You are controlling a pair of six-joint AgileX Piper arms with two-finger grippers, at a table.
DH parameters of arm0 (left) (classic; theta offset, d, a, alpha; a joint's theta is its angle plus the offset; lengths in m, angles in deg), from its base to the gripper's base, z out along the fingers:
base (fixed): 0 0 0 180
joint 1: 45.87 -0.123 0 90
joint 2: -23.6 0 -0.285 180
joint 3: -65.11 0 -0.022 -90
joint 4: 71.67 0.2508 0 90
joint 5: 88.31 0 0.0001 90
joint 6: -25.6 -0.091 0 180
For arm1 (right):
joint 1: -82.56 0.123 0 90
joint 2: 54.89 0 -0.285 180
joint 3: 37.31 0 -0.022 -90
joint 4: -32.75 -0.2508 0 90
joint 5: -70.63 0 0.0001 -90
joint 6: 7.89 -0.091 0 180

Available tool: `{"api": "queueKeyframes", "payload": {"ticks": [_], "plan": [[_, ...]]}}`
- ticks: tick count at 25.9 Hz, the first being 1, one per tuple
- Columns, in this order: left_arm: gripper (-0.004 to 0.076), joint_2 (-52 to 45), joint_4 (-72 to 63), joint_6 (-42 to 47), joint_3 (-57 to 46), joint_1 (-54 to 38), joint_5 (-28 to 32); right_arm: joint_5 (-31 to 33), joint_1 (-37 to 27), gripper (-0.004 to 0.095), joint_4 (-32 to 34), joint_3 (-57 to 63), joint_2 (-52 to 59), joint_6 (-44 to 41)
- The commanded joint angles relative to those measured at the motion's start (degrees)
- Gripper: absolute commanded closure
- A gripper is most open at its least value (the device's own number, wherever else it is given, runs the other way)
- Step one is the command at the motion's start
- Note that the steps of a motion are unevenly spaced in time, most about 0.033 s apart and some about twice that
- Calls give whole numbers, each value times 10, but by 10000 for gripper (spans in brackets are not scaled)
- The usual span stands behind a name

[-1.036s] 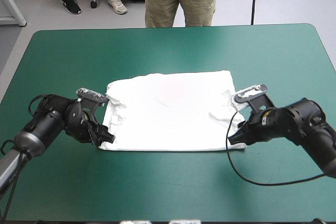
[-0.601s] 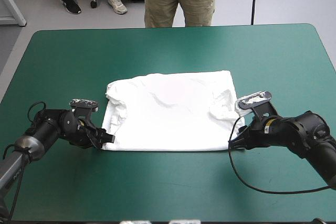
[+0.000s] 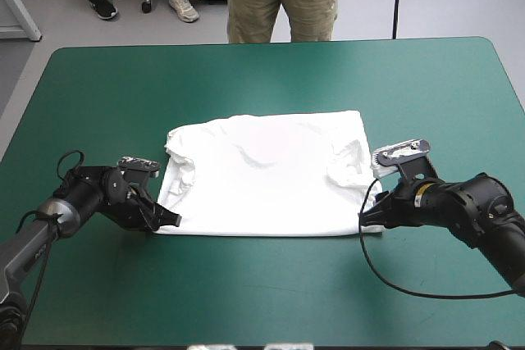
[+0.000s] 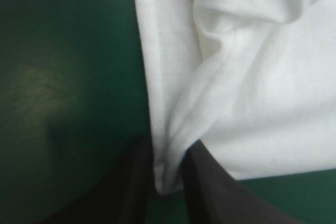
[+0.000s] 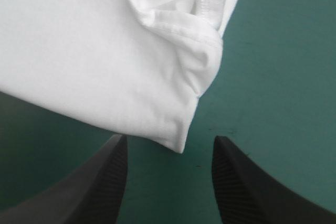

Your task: Fold the cloth

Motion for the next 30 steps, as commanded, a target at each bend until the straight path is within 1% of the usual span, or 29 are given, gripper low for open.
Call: {"api": "queueKeyframes", "payload": {"ticks": [1, 3, 6, 9, 12, 19, 20, 22, 24, 26, 27, 28, 30], "plan": [[680, 1, -34, -7, 5, 3, 14, -19, -6, 436, 34, -9, 11, -33], [734, 1, -34, -7, 5, 3, 13, -20, -18, 435, 26, 4, 10, -31], [733, 1, -34, -7, 5, 3, 13, -26, -33, 435, 17, 35, -13, -31], [733, 1, -34, -8, 5, 3, 14, -61, -34, 435, -30, 41, -60, 4], [733, 1, -33, -8, 5, 3, 14, -90, -34, 435, -51, 41, -111, 12], [733, 1, -33, -8, 5, 3, 14, -80, -34, 443, -54, 42, -193, 31], [733, 1, -33, -8, 5, 3, 14, -78, -34, 463, -56, 43, -198, 37], [733, 1, -33, -8, 5, 3, 14, -75, -34, 552, -76, 48, -201, 62], [733, 1, -33, -8, 5, 3, 14, -66, -34, 677, -104, 49, -200, 98], [733, 1, -32, -8, 5, 3, 14, -51, -34, 833, -132, 50, -198, 127], [733, 0, -32, -8, 5, 3, 14, -43, -34, 895, -137, 50, -197, 137], [733, -2, -32, -8, 5, 3, 14, -40, -34, 920, -139, 53, -195, 138], [733, -11, -32, -8, 5, 3, 17, -33, -34, 923, -133, 55, -190, 139]]}}
